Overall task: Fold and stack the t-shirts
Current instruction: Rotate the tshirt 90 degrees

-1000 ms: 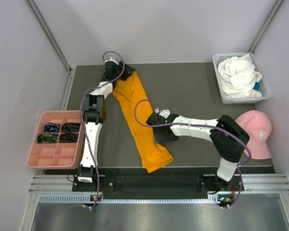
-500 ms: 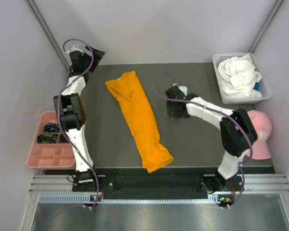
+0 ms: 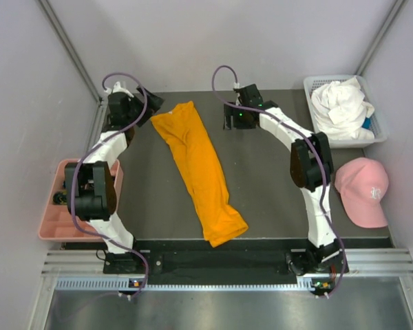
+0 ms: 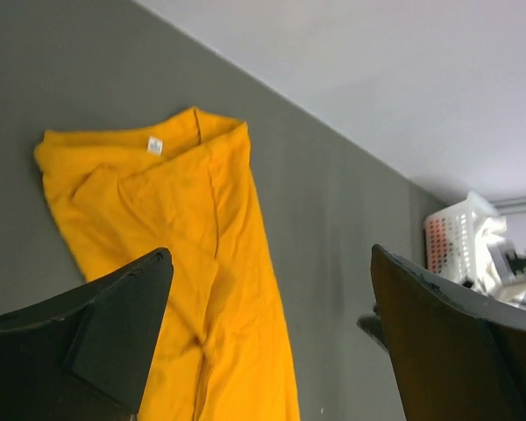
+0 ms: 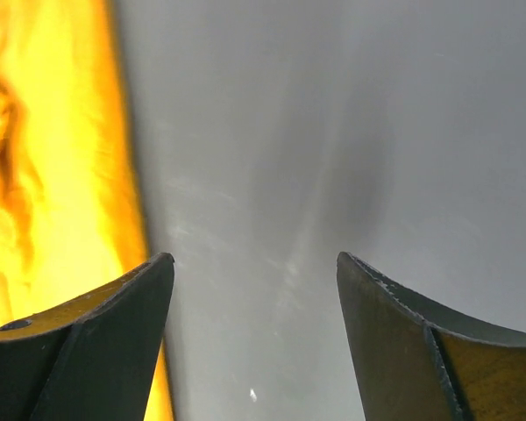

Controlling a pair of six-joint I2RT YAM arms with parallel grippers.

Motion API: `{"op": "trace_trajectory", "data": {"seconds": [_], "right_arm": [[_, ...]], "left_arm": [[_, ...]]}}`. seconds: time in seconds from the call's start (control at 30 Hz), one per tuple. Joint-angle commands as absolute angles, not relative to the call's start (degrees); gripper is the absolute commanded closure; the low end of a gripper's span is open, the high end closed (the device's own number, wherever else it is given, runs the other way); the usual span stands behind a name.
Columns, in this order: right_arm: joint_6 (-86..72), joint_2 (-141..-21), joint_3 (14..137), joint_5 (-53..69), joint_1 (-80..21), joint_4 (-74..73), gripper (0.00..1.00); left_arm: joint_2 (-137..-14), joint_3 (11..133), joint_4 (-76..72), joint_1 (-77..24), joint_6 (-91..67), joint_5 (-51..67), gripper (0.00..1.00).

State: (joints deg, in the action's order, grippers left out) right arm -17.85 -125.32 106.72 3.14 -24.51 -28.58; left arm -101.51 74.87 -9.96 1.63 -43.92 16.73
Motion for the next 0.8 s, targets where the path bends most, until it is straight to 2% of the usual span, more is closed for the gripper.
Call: {"op": "trace_trajectory", "data": {"seconds": [0.0, 0.3, 0.53, 0.77], "right_arm": [[-11.1, -132.2, 117.5, 16.5, -25.0, -29.4, 0.25], [-12.3, -142.4, 130.4, 29.1, -24.5, -26.6, 0.21], [-26.2, -147.6, 131.0, 45.5, -22.2, -12.5, 0.2], [-31.9, -152.9, 135.1, 48.8, -22.1, -9.7, 0.2]], "left_arm": [[-94.3, 68.1, -10.3, 0.3, -41.4, 12.6, 0.01], [-82.6, 56.2, -8.1, -8.2, -41.0, 4.8, 0.01], [-72.8, 48.3, -6.3, -9.8, -42.0, 3.8, 0.01], [-66.6, 45.7, -3.9, -10.1, -41.9, 4.2, 0.01]]}}
